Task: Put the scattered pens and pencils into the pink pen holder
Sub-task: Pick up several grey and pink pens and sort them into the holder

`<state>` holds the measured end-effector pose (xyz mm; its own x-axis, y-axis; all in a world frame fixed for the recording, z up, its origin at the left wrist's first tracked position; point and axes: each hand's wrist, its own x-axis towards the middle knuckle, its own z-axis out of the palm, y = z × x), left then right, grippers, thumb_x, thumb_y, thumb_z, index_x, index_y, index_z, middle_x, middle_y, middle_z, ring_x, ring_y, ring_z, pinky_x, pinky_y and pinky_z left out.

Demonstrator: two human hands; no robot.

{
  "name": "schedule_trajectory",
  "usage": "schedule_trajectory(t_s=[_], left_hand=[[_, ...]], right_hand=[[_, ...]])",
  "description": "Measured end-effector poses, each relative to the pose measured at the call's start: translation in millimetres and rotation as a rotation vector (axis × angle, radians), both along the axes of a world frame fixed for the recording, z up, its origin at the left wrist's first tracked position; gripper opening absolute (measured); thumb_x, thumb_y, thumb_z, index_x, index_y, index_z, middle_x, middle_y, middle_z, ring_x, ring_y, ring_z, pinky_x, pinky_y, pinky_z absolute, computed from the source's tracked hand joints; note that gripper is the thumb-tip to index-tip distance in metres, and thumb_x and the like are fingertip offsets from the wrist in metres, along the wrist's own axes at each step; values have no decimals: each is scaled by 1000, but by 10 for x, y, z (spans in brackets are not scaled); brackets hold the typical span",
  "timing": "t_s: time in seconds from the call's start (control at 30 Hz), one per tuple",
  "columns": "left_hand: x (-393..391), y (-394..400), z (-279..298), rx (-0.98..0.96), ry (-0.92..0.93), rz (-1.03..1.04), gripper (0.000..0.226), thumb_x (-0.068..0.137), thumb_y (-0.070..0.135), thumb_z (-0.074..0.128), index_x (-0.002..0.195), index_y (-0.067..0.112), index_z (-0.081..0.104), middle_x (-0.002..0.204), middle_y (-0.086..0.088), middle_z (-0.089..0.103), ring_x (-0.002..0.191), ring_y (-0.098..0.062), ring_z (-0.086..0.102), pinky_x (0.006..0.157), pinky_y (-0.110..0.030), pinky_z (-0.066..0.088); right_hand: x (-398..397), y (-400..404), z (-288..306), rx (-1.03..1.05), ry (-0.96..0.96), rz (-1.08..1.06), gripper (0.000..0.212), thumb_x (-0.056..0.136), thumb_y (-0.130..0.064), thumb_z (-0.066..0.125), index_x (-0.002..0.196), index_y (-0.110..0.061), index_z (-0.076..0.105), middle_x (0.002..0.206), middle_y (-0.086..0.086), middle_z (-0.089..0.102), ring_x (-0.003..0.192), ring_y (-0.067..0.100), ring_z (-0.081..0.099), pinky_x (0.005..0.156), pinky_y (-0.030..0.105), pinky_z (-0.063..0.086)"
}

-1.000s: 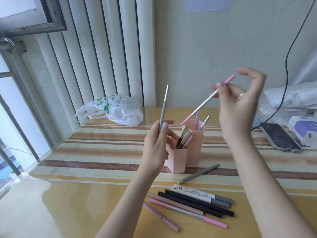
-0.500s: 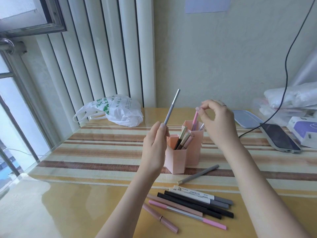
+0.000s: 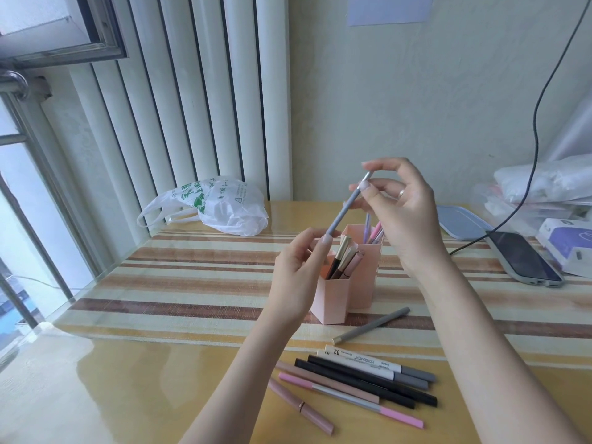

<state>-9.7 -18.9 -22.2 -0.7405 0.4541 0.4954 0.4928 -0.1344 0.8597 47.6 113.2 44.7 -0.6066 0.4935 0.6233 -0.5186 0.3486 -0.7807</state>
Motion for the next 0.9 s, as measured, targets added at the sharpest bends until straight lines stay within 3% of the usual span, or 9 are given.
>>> schedule_trajectory(t_s=[0.07, 0.2, 0.37, 0.47, 0.53, 0.63, 0.7, 0.77, 0.9], left_hand=[[-5, 9, -20, -1, -9, 55, 13, 95, 28, 53, 99, 27, 65, 64, 23, 59, 65, 0, 51, 61, -8, 40], [-68, 5, -74, -15, -77, 152, 3, 91, 29, 59, 94, 28, 60, 70, 9, 52, 60, -5, 44, 59, -19, 40], [-97, 22, -158, -172, -48, 204, 11, 88, 23, 60, 97, 19, 57, 64, 5, 40, 58, -12, 39, 56, -28, 34], [-112, 29, -183, -198, -47, 212, 8, 88, 24, 58, 95, 18, 58, 62, 5, 42, 57, -12, 40, 55, -27, 34], [-127, 35, -189, -193, -50, 211, 6, 88, 23, 57, 92, 19, 58, 62, 5, 44, 55, -7, 41, 54, -23, 34], [-137, 42, -198, -188, -45, 212, 3, 86, 23, 57, 88, 20, 58, 60, 7, 44, 51, -2, 40, 48, -15, 33], [-142, 42, -209, -192, -45, 208, 3, 86, 24, 57, 88, 22, 58, 61, 7, 45, 51, -1, 41, 47, -14, 33], [-151, 45, -217, -193, -43, 210, 6, 86, 26, 57, 88, 21, 58, 61, 7, 46, 52, -3, 41, 48, -15, 33], [-161, 64, -229, -201, -34, 229, 5, 88, 25, 56, 89, 21, 58, 63, 4, 48, 57, -8, 44, 50, -18, 34]], right_hand=[[26, 15, 29, -78, 96, -92, 25, 88, 1, 61, 92, -22, 51, 80, 7, 67, 66, 18, 71, 66, 31, 59], [125, 120, 56, 36, 242, -370, 44, 85, -2, 60, 108, -31, 37, 75, 0, 64, 63, 20, 70, 72, 45, 59], [64, 203, -51, 162, 175, -544, 37, 86, -7, 62, 118, -17, 48, 78, -9, 65, 63, 14, 66, 66, 30, 53], [1, 235, -140, 266, 10, -514, 32, 85, -8, 64, 114, -18, 55, 78, -8, 66, 64, 14, 67, 65, 28, 52], [-39, 249, -205, 378, -132, -438, 17, 84, -7, 66, 99, -15, 63, 73, -6, 67, 66, 15, 66, 66, 26, 52], [-79, 242, -275, 495, -234, -384, 5, 86, -10, 64, 85, -13, 68, 72, -1, 67, 63, 14, 60, 60, 13, 44], [-93, 242, -290, 541, -264, -409, 9, 90, -14, 61, 91, -12, 70, 82, 2, 69, 69, 19, 59, 67, 23, 45], [-105, 254, -298, 564, -284, -437, 15, 91, -17, 60, 98, -11, 72, 96, 4, 70, 94, 26, 61, 82, 31, 45], [-60, 279, -268, 387, -291, -300, 31, 98, -31, 48, 117, -15, 66, 116, -3, 64, 111, 13, 56, 94, 23, 40]])
